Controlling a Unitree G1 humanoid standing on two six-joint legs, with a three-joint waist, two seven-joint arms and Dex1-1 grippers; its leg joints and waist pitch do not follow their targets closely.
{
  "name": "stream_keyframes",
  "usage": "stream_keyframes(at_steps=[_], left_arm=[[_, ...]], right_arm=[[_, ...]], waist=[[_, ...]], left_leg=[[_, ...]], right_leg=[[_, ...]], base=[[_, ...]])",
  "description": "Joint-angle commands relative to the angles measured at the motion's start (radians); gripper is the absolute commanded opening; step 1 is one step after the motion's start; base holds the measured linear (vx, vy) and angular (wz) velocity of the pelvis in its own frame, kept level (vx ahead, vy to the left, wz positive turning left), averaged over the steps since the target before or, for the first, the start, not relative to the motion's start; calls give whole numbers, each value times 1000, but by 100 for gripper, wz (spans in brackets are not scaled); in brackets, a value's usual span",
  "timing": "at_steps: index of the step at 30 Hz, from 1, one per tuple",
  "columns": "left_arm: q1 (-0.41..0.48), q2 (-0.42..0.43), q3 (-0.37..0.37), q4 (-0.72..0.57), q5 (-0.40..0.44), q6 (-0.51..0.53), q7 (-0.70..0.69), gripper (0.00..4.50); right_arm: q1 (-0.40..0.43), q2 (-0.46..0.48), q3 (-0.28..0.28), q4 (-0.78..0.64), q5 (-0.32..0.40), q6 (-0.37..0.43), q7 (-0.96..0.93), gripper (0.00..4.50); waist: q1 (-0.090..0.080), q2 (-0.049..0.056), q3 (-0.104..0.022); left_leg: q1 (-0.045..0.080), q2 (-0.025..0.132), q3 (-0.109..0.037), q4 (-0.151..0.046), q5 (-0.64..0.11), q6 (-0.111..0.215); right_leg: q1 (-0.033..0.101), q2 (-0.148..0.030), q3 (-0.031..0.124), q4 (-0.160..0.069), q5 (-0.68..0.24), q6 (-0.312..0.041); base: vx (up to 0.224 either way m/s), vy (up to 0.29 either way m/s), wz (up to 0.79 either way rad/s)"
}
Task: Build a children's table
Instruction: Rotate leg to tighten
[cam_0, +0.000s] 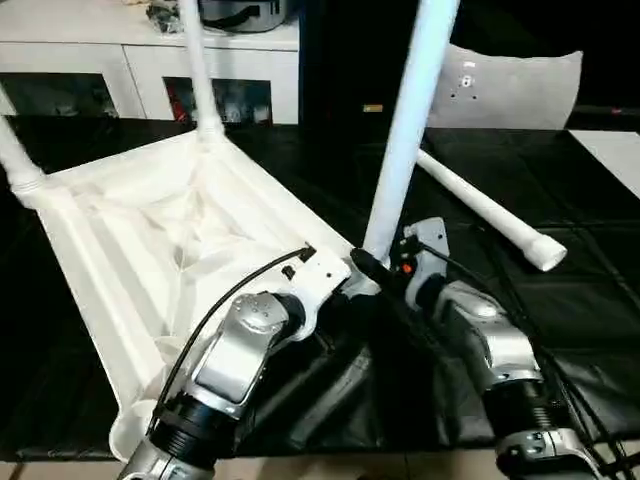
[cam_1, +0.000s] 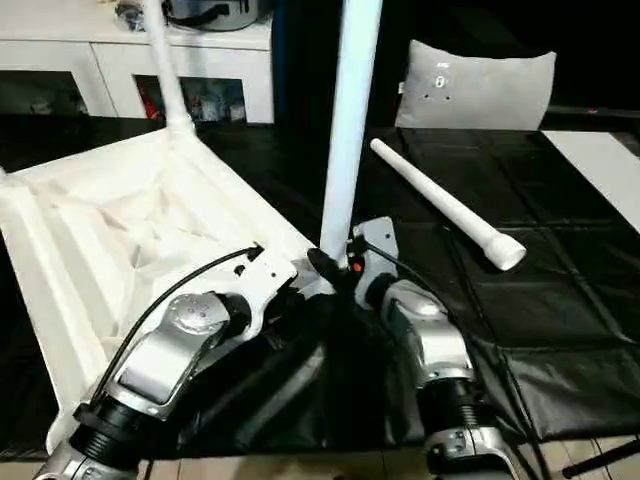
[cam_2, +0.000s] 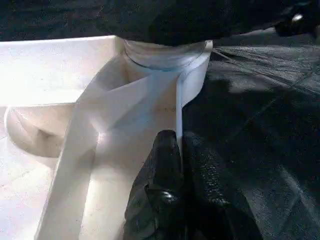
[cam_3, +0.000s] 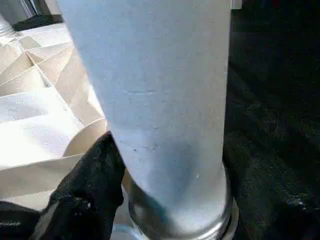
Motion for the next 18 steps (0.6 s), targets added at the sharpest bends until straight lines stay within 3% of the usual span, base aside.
stream_keyframes(at_steps=[1,3,7,9,11,13,15,18], left_arm=[[-30,-29,-28,-24,-8,-16,3,0],[-39,-25,-21,-7,-5,-13,11,0],[-75,-12,-4,53,-5,-34,22,0],[-95,-12,11,92,-12,-45,25,0],[-111,-6,11,120,-11,-67,20,0],[-124,-14,25,143,-27,-50,14,0],[-135,-40,61,158,-77,-69,2,55],[-138,-53,77,159,-111,-93,-8,66]], right_arm=[[26,13,30,-2,5,15,19,359],[49,-16,27,-40,3,-11,46,369],[101,-82,17,-122,16,-39,105,399],[129,-116,-3,-169,52,-4,147,434],[152,-144,-10,-208,63,1,173,440],[176,-166,-24,-245,78,3,184,448],[205,-190,-46,-285,99,0,202,450],[224,-204,-53,-311,117,-8,221,450]], waist=[[11,0,-49],[24,1,-51],[37,0,-51],[48,-3,-47],[51,-4,-47],[47,-8,-47],[46,-9,-46],[53,-10,-48]], left_leg=[[-8,39,-10,-73,-189,60],[-6,39,-7,-71,-150,69],[-6,39,-6,-69,-130,79],[-6,38,-6,-72,-151,80],[-6,38,-8,-72,-163,81],[-12,37,-10,-74,-161,79],[-10,37,-8,-72,-163,79],[-10,39,-8,-70,-141,91]], right_leg=[[48,-65,44,-69,-272,-178],[50,-65,45,-64,-229,-191],[52,-64,44,-63,-220,-184],[53,-62,44,-69,-259,-163],[54,-62,43,-73,-289,-144],[57,-65,41,-72,-301,-135],[53,-66,41,-77,-326,-139],[53,-65,42,-73,-292,-156]], base=[[0,0,0],[0,0,0],[0,0,0],[0,0,0],[0,0,0],[0,0,0],[0,0,0],[0,0,0]])
